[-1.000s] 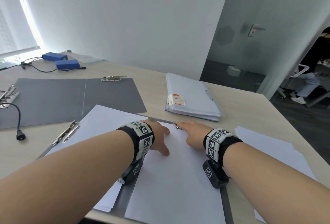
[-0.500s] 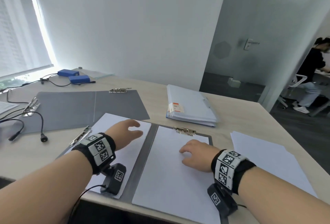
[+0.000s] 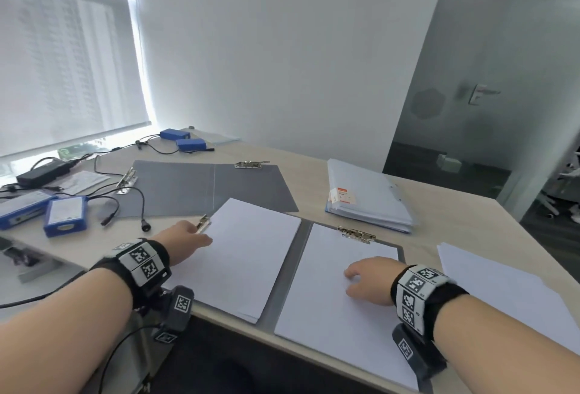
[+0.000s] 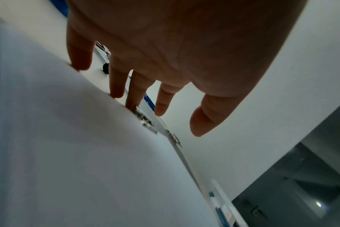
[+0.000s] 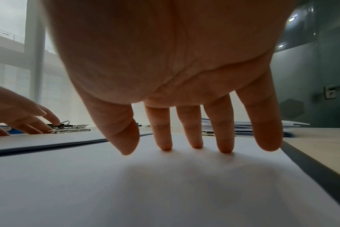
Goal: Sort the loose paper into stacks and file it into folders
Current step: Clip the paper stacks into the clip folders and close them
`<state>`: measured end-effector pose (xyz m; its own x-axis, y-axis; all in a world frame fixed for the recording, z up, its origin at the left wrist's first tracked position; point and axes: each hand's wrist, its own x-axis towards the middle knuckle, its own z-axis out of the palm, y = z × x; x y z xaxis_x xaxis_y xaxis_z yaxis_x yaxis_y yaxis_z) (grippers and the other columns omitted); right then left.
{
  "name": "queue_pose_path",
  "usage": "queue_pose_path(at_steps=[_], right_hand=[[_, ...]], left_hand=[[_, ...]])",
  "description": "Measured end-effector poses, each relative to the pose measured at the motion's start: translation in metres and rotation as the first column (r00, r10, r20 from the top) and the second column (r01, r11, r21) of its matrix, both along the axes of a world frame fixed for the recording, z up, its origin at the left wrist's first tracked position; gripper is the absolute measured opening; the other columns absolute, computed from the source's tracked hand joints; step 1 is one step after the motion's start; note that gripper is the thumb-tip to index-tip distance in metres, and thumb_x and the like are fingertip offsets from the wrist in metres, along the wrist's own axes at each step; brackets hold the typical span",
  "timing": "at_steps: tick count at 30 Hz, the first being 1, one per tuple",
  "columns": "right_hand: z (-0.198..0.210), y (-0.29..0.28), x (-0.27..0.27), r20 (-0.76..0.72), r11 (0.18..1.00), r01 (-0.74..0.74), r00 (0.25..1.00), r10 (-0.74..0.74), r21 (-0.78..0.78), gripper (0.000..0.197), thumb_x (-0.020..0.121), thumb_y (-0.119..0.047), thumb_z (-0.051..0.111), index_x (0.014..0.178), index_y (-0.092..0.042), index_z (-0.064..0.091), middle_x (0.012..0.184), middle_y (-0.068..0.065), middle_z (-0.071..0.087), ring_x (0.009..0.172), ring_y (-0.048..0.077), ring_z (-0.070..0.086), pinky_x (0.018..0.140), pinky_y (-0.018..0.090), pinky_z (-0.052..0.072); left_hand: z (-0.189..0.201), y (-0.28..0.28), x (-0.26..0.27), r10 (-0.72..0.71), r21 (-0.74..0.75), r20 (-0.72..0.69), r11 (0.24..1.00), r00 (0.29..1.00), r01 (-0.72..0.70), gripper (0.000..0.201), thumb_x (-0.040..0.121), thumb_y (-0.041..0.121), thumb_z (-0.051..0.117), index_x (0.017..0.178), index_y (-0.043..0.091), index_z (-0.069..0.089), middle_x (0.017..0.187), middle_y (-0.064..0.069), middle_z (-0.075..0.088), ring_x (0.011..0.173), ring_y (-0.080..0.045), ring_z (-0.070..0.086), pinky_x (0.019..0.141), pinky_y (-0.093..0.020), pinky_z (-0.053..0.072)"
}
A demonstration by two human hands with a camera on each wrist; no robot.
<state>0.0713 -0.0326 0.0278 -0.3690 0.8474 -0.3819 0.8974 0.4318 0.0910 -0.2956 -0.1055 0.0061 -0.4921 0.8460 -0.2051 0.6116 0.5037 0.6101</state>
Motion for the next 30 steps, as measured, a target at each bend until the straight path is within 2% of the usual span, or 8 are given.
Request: queue_pose_path(at_steps=[4, 9, 16, 19, 21, 23, 28, 30], right_hand=[[0.001, 0.000, 0.003, -0.005, 1.000, 0.019, 1.000, -0.019, 0.006, 0.049, 0.097, -0.045, 0.046, 0.145, -0.031, 0.049, 0.154, -0.009, 0.045, 0.141, 0.017, 0.041, 0.115, 0.032, 0.033], [0.009, -0.003, 0.001, -0.008, 0.999, 0.033, 0.999, -0.034, -0.015, 0.046, 0.100, -0.043, 0.046, 0.142, -0.027, 0.054, 0.153, -0.006, 0.046, 0.140, 0.019, 0.042, 0.114, 0.032, 0.034], [0.017, -0.007, 0.005, -0.281, 0.985, 0.136, 0.946, -0.161, -0.105, 0.049, 0.099, -0.053, 0.050, 0.141, -0.029, 0.055, 0.143, -0.008, 0.055, 0.128, 0.013, 0.052, 0.104, 0.026, 0.038], [0.030, -0.010, 0.012, -0.673, 0.913, 0.283, 0.617, -0.407, -0.294, 0.041, 0.099, -0.054, 0.048, 0.124, -0.026, 0.065, 0.122, -0.009, 0.068, 0.108, 0.014, 0.065, 0.099, 0.036, 0.049], [0.045, -0.018, 0.019, -0.817, 0.854, 0.259, 0.266, -0.512, -0.452, 0.047, 0.101, -0.059, 0.042, 0.120, -0.025, 0.067, 0.113, -0.003, 0.075, 0.100, 0.022, 0.073, 0.096, 0.046, 0.055], [0.062, -0.024, 0.031, -0.848, 0.837, 0.197, 0.043, -0.528, -0.511, 0.058, 0.099, -0.067, 0.032, 0.122, -0.025, 0.065, 0.109, 0.002, 0.077, 0.099, 0.028, 0.075, 0.089, 0.047, 0.057], [0.086, -0.027, 0.071, -0.830, 0.811, 0.186, -0.185, -0.525, -0.555, 0.066, 0.095, -0.075, 0.028, 0.126, -0.027, 0.060, 0.109, 0.007, 0.076, 0.081, 0.023, 0.076, 0.066, 0.038, 0.055], [0.082, -0.029, 0.087, -0.831, 0.791, 0.255, -0.167, -0.530, -0.556, 0.055, 0.098, -0.066, 0.038, 0.123, -0.023, 0.062, 0.109, 0.009, 0.076, 0.074, 0.021, 0.072, 0.060, 0.034, 0.055]], left_hand=[[0.028, -0.006, -0.011, -0.024, 0.072, 0.080, 0.997, 0.996, 0.018, 0.034, 0.094, 0.034, 0.064, 0.122, 0.015, 0.060, 0.101, -0.006, 0.061, 0.090, -0.025, 0.057, 0.068, -0.030, 0.042], [0.086, -0.025, -0.001, -0.138, 0.275, 0.280, 0.960, 0.950, 0.058, 0.023, 0.098, 0.027, 0.061, 0.121, 0.028, 0.061, 0.117, 0.000, 0.066, 0.106, -0.023, 0.065, 0.081, -0.036, 0.052], [0.137, -0.040, 0.061, -0.437, 0.607, 0.663, 0.789, 0.608, -0.094, 0.039, 0.084, 0.021, 0.065, 0.122, 0.017, 0.064, 0.129, -0.007, 0.065, 0.110, -0.030, 0.071, 0.086, -0.044, 0.061], [0.135, -0.030, 0.096, -0.522, 0.633, 0.666, 0.774, 0.533, -0.034, 0.054, 0.075, 0.028, 0.060, 0.128, 0.015, 0.061, 0.127, -0.005, 0.069, 0.113, -0.024, 0.069, 0.072, -0.038, 0.060], [0.129, -0.017, 0.118, -0.565, 0.642, 0.652, 0.766, 0.505, 0.027, 0.047, 0.080, 0.026, 0.057, 0.125, 0.014, 0.063, 0.125, -0.005, 0.071, 0.115, -0.023, 0.068, 0.082, -0.043, 0.057], [0.121, -0.004, 0.140, -0.601, 0.638, 0.624, 0.761, 0.499, 0.119, 0.031, 0.090, 0.021, 0.054, 0.118, 0.014, 0.067, 0.123, -0.002, 0.073, 0.115, -0.022, 0.068, 0.091, -0.046, 0.054], [0.091, 0.019, 0.185, -0.588, 0.478, 0.499, 0.800, 0.637, 0.363, 0.022, 0.093, 0.030, 0.062, 0.112, 0.025, 0.073, 0.117, 0.009, 0.073, 0.115, -0.014, 0.066, 0.094, -0.036, 0.050], [0.072, 0.028, 0.192, -0.529, 0.357, 0.359, 0.839, 0.769, 0.410, 0.024, 0.091, 0.033, 0.066, 0.113, 0.026, 0.072, 0.120, 0.006, 0.070, 0.117, -0.017, 0.061, 0.093, -0.032, 0.047]])
